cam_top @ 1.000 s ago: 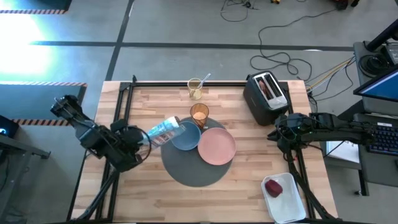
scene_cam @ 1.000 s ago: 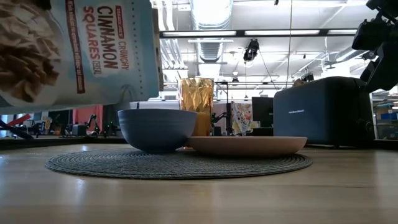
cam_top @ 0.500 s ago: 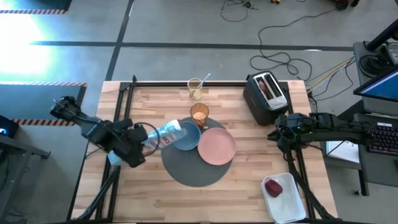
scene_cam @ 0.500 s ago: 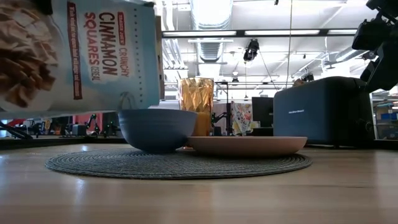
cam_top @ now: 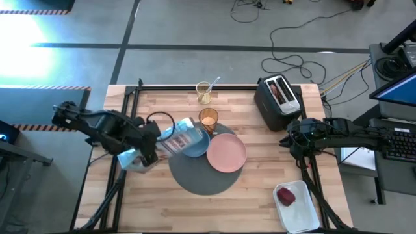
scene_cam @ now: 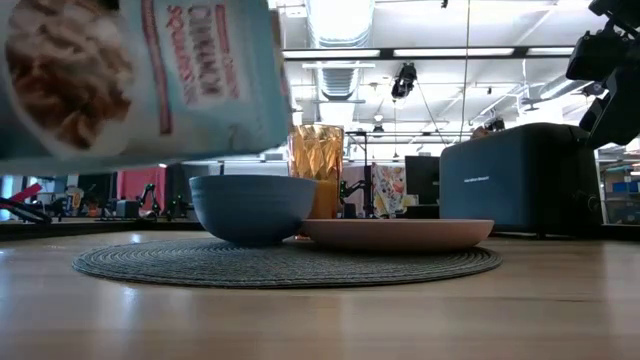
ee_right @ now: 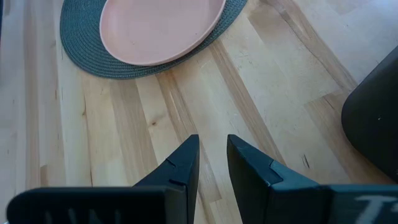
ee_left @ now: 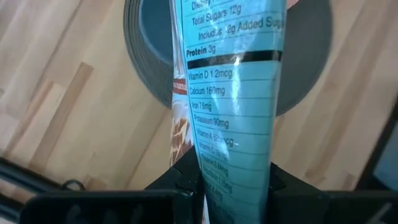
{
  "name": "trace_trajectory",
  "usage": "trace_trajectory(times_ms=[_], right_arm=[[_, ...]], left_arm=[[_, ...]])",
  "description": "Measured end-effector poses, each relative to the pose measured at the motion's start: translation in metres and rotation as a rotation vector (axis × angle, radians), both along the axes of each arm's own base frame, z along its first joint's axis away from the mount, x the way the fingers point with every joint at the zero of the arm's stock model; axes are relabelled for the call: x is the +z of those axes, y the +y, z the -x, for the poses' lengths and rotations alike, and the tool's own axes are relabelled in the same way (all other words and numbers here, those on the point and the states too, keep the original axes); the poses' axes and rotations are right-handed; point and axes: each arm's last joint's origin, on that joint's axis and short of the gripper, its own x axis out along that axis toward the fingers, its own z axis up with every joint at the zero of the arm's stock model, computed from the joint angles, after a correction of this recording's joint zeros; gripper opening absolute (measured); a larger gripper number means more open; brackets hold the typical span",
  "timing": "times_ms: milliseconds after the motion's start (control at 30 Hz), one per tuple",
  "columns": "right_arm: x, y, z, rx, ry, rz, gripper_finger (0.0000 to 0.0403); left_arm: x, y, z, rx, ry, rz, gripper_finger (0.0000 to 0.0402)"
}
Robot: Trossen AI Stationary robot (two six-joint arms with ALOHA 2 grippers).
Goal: Arrange a breakfast setting
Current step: Pour the cereal box into the blue bowl
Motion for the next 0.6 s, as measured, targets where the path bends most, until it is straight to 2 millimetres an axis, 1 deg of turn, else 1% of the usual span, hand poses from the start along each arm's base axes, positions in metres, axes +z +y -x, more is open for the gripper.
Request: trace_trajectory(times_ms=[100, 200, 367, 600], right_arm=[[0.0, 0.0, 0.0, 0.0, -0.001, 0.0, 0.0073], [0.0, 0.0, 0.0, 0.0, 0.0, 0.0, 0.0073], [0.0, 0.0, 0.0, 0.0, 0.0, 0.0, 0.0073], [0.0, 0.0, 0.0, 0.0, 0.0, 0.0, 0.0073]], left_arm=[[0.015, 0.0, -0.002, -0.001, -0.011, 0.003, 0.0052], [0.023, -0.002, -0.006, -0.004, 0.018, -0.003, 0.0052], [0.029, -0.006, -0.012, -0.069, 0.015, 0.038, 0.0052], [0.028, -0.005, -0.012, -0.078, 0.031, 0.054, 0.0052]])
